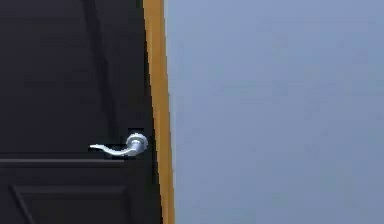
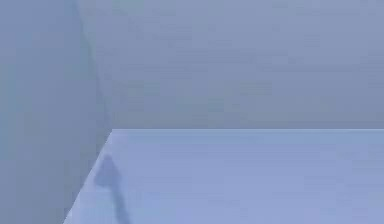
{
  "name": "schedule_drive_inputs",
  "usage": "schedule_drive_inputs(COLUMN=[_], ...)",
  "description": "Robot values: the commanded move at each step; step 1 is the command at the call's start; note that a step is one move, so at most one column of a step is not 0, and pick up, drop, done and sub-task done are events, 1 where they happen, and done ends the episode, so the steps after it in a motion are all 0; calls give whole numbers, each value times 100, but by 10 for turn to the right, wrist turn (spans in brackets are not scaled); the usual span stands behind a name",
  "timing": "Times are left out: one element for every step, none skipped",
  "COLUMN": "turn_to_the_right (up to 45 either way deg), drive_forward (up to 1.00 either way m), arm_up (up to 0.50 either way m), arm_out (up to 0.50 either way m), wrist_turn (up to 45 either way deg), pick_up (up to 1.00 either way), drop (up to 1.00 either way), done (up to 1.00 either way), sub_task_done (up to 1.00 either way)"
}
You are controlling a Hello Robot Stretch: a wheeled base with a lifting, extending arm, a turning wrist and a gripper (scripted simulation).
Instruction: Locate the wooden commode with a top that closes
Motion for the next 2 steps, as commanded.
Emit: schedule_drive_inputs(turn_to_the_right=[-450,-450], drive_forward=[0,0], arm_up=[0,0], arm_out=[0,0], wrist_turn=[0,0], pick_up=[0,0], drop=[0,0], done=[0,0], sub_task_done=[0,0])
